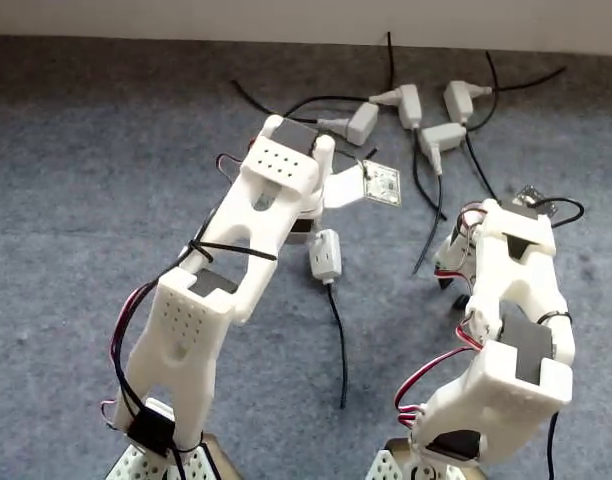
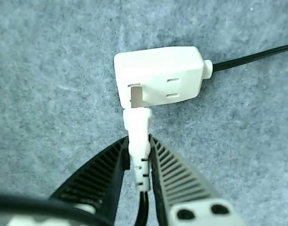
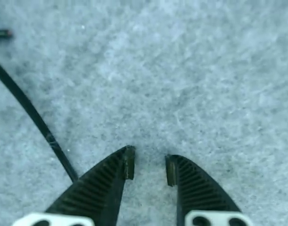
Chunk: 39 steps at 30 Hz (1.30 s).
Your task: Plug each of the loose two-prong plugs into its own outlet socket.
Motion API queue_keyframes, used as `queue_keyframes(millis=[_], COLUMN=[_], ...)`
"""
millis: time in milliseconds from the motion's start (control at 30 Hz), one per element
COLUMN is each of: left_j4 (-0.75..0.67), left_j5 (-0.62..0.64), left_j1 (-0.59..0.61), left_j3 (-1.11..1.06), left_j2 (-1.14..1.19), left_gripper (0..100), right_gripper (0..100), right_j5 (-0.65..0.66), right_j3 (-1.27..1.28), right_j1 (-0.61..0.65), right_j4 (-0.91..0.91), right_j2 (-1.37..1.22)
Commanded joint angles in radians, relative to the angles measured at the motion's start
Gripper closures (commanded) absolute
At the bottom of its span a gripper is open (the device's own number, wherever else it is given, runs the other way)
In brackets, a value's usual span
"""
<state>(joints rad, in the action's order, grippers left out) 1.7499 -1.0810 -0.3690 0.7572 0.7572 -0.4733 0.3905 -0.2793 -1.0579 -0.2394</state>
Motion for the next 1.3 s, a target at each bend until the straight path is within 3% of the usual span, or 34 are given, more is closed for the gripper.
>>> queue_keyframes(millis=[0, 367, 533, 800, 1067, 1267], left_j4=[0.009, 0.003, 0.008, 0.008, 0.003, 0.003], left_j5=[0.018, 0.04, 0.04, 0.041, 0.048, 0.048], left_j1=[-0.056, -0.197, -0.194, -0.193, -0.163, -0.159], left_j3=[-0.002, -0.001, -0.001, -0.001, -0.004, -0.004], left_j2=[-0.044, -0.018, -0.016, -0.018, -0.01, -0.01], left_gripper=[99, 99, 99, 99, 99, 99], right_gripper=[85.3, 85.3, 85.3, 85.3, 85.3, 85.4], right_j5=[-0.006, -0.009, -0.13, -0.117, 0.321, 0.671], right_j3=[-0.002, -0.002, -0.002, -0.031, -0.196, -0.464], right_j1=[-0.039, -0.059, -0.14, -0.334, -0.349, -0.286], right_j4=[0.042, 0.042, 0.042, 0.107, -0.079, -0.42], right_j2=[-0.007, -0.007, -0.007, -0.005, -0.005, -0.004])
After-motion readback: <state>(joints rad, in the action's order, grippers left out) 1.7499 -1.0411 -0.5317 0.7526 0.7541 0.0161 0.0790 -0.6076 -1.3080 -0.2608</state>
